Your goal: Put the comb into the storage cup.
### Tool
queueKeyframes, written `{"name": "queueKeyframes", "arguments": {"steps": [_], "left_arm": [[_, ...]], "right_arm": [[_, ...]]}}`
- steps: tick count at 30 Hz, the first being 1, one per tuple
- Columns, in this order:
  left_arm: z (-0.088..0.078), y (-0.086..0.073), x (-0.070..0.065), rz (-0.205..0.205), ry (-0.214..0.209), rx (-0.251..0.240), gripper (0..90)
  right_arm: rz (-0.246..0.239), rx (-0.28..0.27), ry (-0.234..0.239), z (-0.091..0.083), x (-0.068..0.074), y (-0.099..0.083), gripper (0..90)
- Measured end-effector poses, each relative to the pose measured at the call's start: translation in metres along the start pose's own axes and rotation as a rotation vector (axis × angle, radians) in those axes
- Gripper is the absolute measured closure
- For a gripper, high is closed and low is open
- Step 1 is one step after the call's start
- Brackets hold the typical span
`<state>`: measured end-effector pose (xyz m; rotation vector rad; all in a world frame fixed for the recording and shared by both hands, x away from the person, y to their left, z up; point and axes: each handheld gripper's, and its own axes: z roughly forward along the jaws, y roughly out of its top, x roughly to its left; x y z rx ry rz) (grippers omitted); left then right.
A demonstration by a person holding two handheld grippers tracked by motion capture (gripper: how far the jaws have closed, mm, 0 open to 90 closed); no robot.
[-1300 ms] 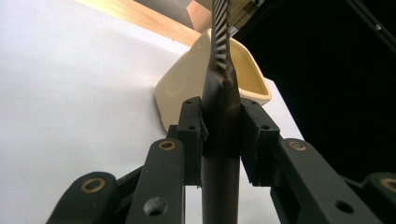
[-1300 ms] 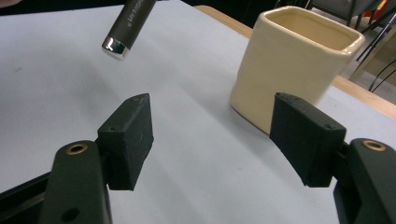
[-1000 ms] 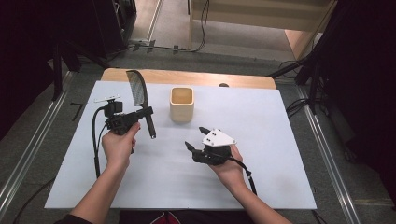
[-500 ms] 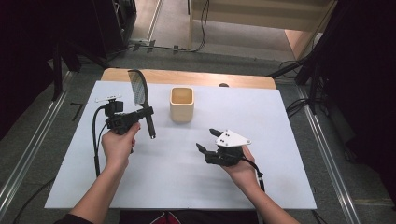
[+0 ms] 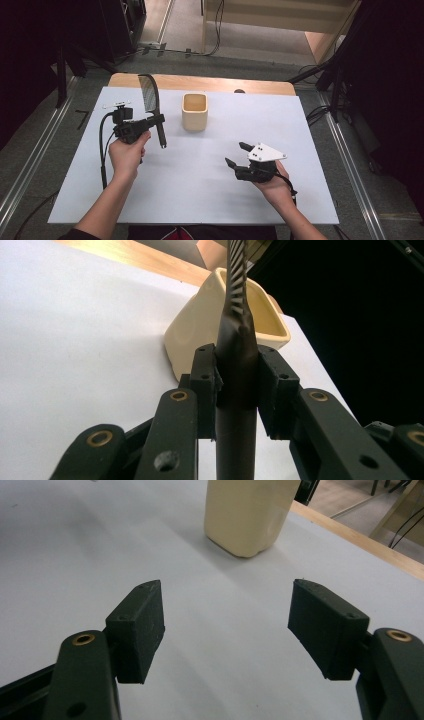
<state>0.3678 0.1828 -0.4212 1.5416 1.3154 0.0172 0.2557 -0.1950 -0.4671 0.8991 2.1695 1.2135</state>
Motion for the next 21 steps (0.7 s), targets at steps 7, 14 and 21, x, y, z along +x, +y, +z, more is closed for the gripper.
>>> {"name": "queueKeyframes", "arguments": {"steps": [7,14,21], "left_arm": [[0.001,0.000,0.000,0.011,-0.003,0.003,73.0],[0.001,0.001,-0.001,0.022,-0.005,-0.005,73.0],[0.001,0.003,-0.002,0.031,-0.010,-0.013,73.0]], "right_arm": [[0.000,0.022,-0.012,-0.011,-0.005,-0.009,28.7],[0.016,0.044,-0.017,-0.021,-0.011,-0.018,28.8],[0.013,0.069,-0.023,-0.027,-0.014,-0.026,28.8]]}}
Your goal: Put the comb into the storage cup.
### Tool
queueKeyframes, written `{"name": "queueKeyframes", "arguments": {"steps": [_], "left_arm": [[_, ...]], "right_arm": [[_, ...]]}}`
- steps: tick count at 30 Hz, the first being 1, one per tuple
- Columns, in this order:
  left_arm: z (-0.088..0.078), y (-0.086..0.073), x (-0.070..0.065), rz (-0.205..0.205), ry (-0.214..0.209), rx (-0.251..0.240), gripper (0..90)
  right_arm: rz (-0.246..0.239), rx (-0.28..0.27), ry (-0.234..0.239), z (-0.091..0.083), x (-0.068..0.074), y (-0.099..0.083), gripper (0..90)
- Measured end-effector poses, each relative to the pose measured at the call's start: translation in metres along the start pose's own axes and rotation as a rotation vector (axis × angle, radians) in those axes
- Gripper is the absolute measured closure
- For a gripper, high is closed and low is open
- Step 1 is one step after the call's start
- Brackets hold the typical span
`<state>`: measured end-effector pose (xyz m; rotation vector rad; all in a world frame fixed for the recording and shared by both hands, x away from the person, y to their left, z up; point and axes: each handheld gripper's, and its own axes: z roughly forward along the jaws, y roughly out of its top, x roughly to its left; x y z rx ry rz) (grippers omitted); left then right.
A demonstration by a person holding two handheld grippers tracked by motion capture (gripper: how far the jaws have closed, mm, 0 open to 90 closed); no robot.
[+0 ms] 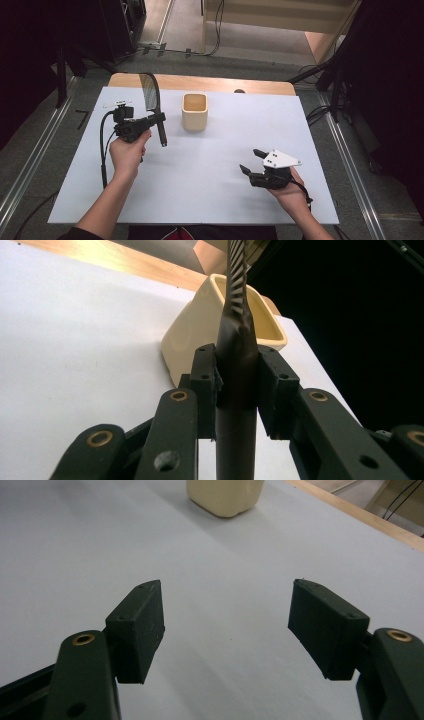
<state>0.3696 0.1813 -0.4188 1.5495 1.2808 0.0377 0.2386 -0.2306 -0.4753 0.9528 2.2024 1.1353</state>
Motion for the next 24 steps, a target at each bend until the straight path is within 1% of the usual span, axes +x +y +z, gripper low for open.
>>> {"name": "queueKeyframes", "arguments": {"steps": [2,5,8,9,10,13,15,18,20,21,24], "left_arm": [[0.000,0.001,0.000,0.004,-0.001,-0.003,73.0],[0.000,0.002,-0.001,0.009,-0.003,-0.010,73.0],[0.001,0.004,-0.001,0.022,-0.005,-0.010,73.0],[0.002,0.005,-0.002,0.027,-0.006,-0.013,73.0],[0.002,0.005,-0.002,0.031,-0.005,-0.016,73.0],[0.004,0.007,-0.004,0.045,-0.009,-0.019,73.0],[0.005,0.009,-0.005,0.052,-0.016,-0.024,73.0],[0.006,0.012,-0.006,0.061,-0.022,-0.024,73.0],[0.007,0.014,-0.006,0.076,-0.020,-0.028,73.0],[0.007,0.015,-0.006,0.081,-0.020,-0.028,73.0],[0.008,0.019,-0.005,0.087,-0.023,-0.031,73.0]], "right_arm": [[-0.009,0.002,-0.002,-0.001,-0.001,-0.002,28.7],[-0.005,0.014,-0.004,-0.003,0.000,-0.005,28.8],[-0.010,0.017,-0.003,-0.005,0.000,-0.009,28.7],[0.002,0.026,-0.001,-0.006,0.001,-0.010,28.8],[0.003,0.025,0.000,-0.006,0.001,-0.010,28.7],[-0.014,0.031,-0.003,-0.007,0.002,-0.013,28.7],[-0.009,0.034,0.000,-0.007,0.002,-0.014,28.7],[-0.010,0.035,0.003,-0.008,0.002,-0.015,28.8],[-0.008,0.032,0.008,-0.008,0.003,-0.015,28.7],[-0.005,0.030,0.002,-0.009,0.003,-0.015,28.7],[0.001,0.024,0.004,-0.010,0.002,-0.015,28.7]]}}
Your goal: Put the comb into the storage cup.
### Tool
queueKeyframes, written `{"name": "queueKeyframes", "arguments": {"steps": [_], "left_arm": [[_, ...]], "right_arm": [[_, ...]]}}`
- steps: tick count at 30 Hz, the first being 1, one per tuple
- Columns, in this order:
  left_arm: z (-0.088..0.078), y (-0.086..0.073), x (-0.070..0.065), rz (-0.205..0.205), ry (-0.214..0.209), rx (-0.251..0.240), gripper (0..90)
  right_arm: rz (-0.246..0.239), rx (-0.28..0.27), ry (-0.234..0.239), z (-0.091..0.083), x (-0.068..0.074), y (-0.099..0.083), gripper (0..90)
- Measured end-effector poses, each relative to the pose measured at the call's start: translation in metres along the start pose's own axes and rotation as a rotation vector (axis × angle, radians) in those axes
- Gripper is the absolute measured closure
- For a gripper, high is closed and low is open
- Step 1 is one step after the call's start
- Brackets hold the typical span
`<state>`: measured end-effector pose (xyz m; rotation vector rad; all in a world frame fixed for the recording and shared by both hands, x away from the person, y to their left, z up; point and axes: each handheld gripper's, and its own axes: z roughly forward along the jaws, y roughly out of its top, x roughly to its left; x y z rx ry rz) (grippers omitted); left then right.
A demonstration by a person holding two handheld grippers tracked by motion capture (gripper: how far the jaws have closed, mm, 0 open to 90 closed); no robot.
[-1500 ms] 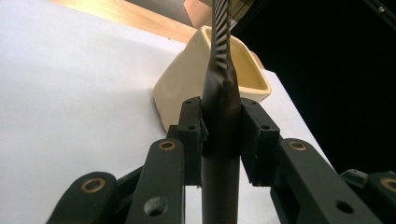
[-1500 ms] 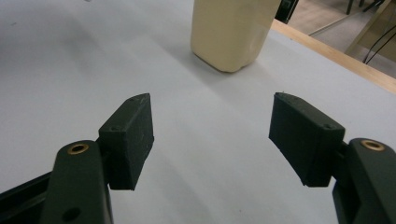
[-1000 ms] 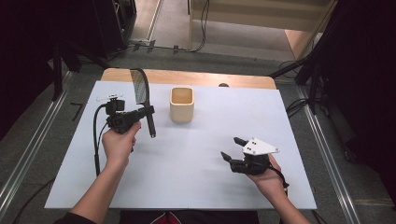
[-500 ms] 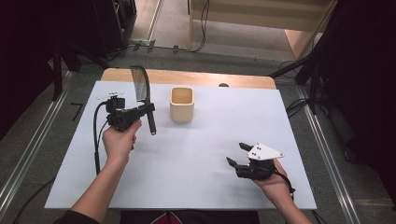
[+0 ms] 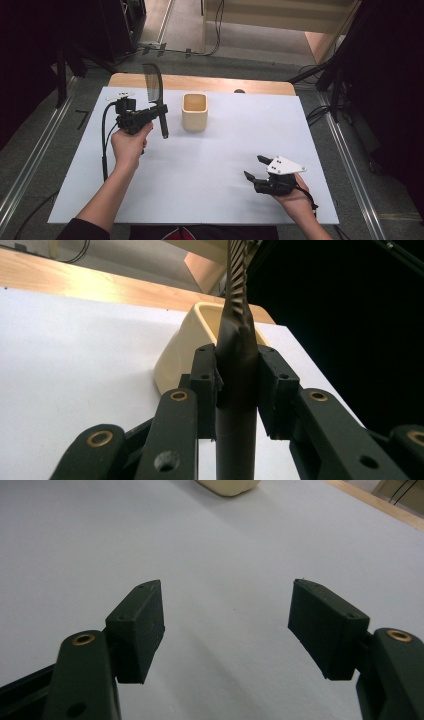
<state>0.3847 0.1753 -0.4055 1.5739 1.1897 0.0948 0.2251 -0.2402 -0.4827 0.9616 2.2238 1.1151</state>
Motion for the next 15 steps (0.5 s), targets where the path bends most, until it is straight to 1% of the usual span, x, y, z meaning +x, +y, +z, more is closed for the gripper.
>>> {"name": "queueKeyframes", "arguments": {"steps": [3,6,7,8,11,15], "left_arm": [[0.000,0.005,0.001,0.011,-0.002,-0.008,73.0],[0.001,0.010,0.001,0.010,-0.016,-0.021,73.0],[0.001,0.012,0.000,0.018,-0.017,-0.020,73.0],[0.002,0.013,0.000,0.020,-0.020,-0.025,73.0],[0.007,0.016,-0.002,0.008,-0.043,-0.029,73.0],[0.013,0.020,-0.006,0.024,-0.051,-0.031,73.0]], "right_arm": [[0.001,0.001,0.000,0.000,0.000,0.000,28.8],[-0.003,0.000,0.002,0.001,0.000,0.000,28.8],[-0.003,-0.001,0.001,0.001,0.000,0.000,28.8],[0.001,0.000,-0.001,0.000,0.000,0.000,28.8],[0.000,-0.002,-0.006,0.000,-0.001,0.000,28.9],[0.003,-0.002,-0.006,0.000,-0.001,0.000,28.9]]}}
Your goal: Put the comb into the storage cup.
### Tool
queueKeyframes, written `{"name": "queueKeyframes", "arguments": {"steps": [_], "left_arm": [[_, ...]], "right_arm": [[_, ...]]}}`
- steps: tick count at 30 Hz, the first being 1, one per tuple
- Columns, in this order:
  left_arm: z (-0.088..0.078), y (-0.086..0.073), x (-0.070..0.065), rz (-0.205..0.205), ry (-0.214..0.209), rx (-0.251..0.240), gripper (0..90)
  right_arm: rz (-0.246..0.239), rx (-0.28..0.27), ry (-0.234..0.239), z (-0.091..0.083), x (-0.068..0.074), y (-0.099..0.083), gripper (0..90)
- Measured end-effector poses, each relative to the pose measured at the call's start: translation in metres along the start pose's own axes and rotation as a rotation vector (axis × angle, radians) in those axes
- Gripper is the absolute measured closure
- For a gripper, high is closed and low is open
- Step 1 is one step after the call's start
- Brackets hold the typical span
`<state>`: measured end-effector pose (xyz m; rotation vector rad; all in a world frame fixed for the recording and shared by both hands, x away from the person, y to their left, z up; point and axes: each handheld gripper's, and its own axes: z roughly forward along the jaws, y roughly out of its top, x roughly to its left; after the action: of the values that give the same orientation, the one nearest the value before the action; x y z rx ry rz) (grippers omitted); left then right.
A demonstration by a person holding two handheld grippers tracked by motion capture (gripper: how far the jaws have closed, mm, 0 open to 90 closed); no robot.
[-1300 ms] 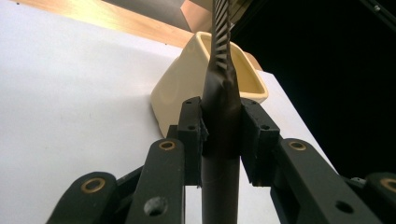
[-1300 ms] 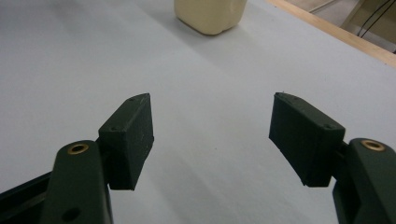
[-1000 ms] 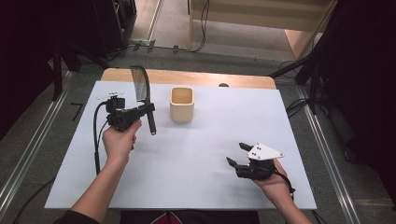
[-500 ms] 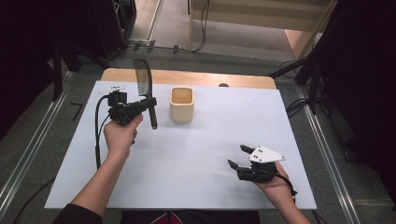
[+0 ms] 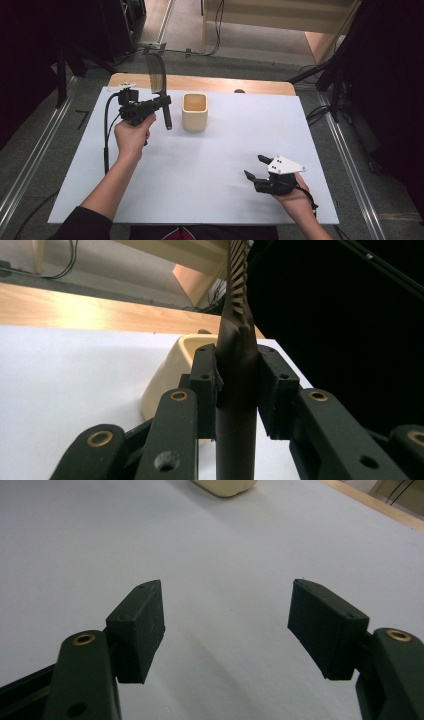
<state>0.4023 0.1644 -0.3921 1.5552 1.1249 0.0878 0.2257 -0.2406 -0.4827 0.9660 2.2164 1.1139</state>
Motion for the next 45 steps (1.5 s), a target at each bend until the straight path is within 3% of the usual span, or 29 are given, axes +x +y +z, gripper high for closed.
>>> {"name": "queueKeyframes", "arguments": {"steps": [14,27,45], "left_arm": [[0.011,0.017,-0.012,0.027,-0.021,-0.023,73.0],[0.017,0.032,-0.019,0.014,-0.051,-0.046,73.0],[0.039,0.052,-0.029,0.077,-0.057,-0.068,73.0]], "right_arm": [[0.003,-0.009,0.002,-0.001,-0.003,0.000,29.1],[-0.005,-0.001,0.002,-0.001,-0.002,0.000,29.2],[-0.003,-0.016,0.012,-0.003,-0.003,0.001,29.2]]}}
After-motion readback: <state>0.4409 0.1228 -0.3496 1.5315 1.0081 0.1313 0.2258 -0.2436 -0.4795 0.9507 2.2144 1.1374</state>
